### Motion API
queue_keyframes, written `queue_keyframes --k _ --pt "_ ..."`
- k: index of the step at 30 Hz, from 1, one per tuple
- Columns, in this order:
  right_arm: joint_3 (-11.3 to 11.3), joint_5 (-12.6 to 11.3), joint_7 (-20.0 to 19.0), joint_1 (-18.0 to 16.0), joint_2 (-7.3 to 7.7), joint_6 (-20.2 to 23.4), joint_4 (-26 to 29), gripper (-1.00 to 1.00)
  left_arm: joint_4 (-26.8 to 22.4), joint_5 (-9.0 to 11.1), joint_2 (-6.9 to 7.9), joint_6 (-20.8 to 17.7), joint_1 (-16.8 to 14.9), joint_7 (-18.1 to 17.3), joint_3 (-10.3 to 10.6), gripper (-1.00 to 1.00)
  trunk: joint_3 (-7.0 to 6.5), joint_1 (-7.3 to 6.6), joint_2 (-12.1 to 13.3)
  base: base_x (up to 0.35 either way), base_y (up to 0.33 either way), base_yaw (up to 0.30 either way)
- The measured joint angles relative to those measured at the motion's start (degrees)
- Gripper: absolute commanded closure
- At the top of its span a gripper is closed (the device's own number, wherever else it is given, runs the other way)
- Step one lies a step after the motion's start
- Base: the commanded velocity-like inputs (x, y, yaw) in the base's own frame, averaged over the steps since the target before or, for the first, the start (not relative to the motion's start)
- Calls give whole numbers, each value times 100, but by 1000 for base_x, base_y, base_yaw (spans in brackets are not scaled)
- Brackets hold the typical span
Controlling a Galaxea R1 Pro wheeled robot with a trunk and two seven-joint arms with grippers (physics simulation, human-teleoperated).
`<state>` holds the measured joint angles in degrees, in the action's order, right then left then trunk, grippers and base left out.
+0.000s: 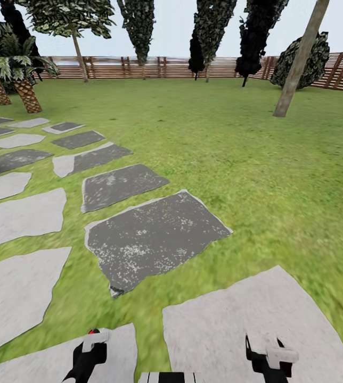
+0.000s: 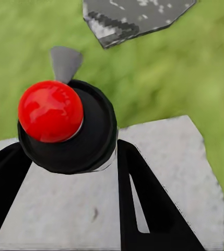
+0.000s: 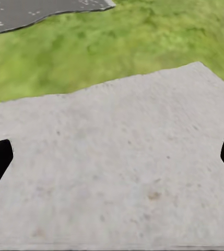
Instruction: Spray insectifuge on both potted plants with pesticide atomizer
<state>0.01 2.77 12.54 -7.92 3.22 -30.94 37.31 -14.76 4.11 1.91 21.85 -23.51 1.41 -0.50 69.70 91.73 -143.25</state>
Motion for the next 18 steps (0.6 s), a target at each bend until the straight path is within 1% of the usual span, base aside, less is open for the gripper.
queue_keyframes --k 2,8,10,14,18 --pt "3 4 -6 17 -2 -32 -144 -100 -4 -2 2 2 56 1 -5 100 -44 -5 3 0 0 0" --pt "6 5 -22 28 -7 -62 -359 -100 -6 -4 2 3 138 2 -9 100 -152 -136 242 0 0 0" --pt "6 1 -21 29 -13 -204 -538 -100 2 -7 2 3 153 2 -7 100 -188 -180 322 0 0 0" --pt "7 8 -34 29 1 -485 -625 -100 21 -12 2 -3 156 3 -8 100 -260 -268 483 0 0 0" --pt "7 15 -37 29 3 -516 -634 -100 20 -6 2 -4 156 3 -8 100 -334 -356 643 0 0 56"
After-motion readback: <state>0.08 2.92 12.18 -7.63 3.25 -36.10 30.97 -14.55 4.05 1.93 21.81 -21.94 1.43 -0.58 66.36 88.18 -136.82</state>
